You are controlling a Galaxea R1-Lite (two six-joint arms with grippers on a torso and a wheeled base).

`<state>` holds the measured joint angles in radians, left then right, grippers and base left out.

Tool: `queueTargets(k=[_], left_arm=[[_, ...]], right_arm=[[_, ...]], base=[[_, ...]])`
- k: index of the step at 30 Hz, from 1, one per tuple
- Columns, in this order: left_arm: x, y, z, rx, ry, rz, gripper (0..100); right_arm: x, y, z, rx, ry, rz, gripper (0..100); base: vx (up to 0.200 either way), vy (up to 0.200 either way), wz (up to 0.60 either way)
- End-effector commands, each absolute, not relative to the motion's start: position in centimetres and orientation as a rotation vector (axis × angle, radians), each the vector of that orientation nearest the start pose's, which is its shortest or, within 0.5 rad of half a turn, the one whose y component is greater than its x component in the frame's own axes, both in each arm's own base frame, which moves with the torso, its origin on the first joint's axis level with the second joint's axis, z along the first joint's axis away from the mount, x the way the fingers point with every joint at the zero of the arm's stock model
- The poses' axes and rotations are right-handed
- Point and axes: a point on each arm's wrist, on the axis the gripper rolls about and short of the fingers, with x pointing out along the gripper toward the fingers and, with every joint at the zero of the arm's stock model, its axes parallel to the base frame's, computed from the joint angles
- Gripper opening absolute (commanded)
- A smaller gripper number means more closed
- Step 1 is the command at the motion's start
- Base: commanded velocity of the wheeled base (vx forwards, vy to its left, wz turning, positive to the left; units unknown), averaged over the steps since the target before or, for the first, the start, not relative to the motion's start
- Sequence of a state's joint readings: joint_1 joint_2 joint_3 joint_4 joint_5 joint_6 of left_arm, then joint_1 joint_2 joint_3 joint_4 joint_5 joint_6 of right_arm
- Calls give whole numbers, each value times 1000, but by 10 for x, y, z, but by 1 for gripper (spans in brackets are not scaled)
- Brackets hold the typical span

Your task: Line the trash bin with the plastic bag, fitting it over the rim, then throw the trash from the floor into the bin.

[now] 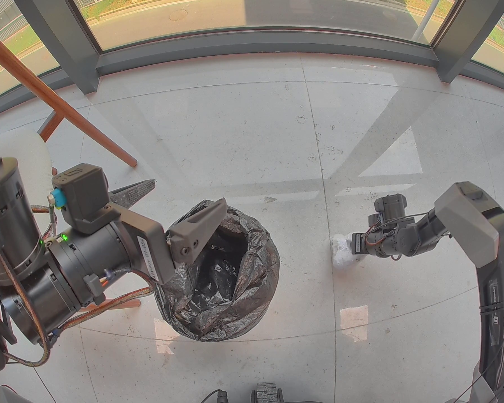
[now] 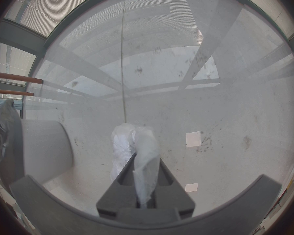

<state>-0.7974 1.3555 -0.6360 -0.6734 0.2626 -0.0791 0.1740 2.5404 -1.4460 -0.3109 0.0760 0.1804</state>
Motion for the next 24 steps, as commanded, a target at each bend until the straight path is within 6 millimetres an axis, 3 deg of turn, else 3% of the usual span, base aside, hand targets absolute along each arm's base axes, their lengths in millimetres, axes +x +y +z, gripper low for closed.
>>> queueTargets(k=[1, 2, 4, 5, 6, 7, 8, 11, 15, 18, 21, 24], left_arm=[[155, -149, 236, -66, 38, -531, 100], [155, -149, 237, -69, 34, -528, 100], [155, -149, 238, -71, 30, -524, 100], [155, -149, 238, -71, 30, -524, 100], [155, -149, 239, -73, 25, -504, 100], [155, -149, 239, -74, 23, -495, 100], [155, -149, 240, -77, 22, -494, 100], [156, -149, 242, -79, 15, -486, 100], [157, -149, 246, -86, 4, -470, 100], [157, -149, 249, -92, -6, -461, 100], [158, -150, 255, -102, -21, -455, 100], [158, -150, 255, -102, -21, -454, 100]], right_arm=[[408, 84, 118, 149, 659, 237, 0], [390, 88, 145, 153, 637, 270, 0], [362, 97, 179, 155, 613, 324, 0], [362, 97, 179, 155, 613, 324, 0], [332, 109, 200, 162, 625, 394, 0], [319, 117, 206, 166, 633, 437, 0], [315, 119, 208, 168, 636, 447, 0], [277, 155, 217, 200, 663, 568, 0], [255, 188, 218, 235, 704, 659, 0], [249, 198, 219, 233, 710, 692, 0], [239, 222, 206, 198, 760, 753, 0], [235, 233, 200, 180, 781, 779, 0]], base=[[0, 0, 0], [0, 0, 0], [0, 0, 0], [0, 0, 0], [0, 0, 0], [0, 0, 0], [0, 0, 0], [0, 0, 0], [0, 0, 0], [0, 0, 0], [0, 0, 0], [0, 0, 0]])
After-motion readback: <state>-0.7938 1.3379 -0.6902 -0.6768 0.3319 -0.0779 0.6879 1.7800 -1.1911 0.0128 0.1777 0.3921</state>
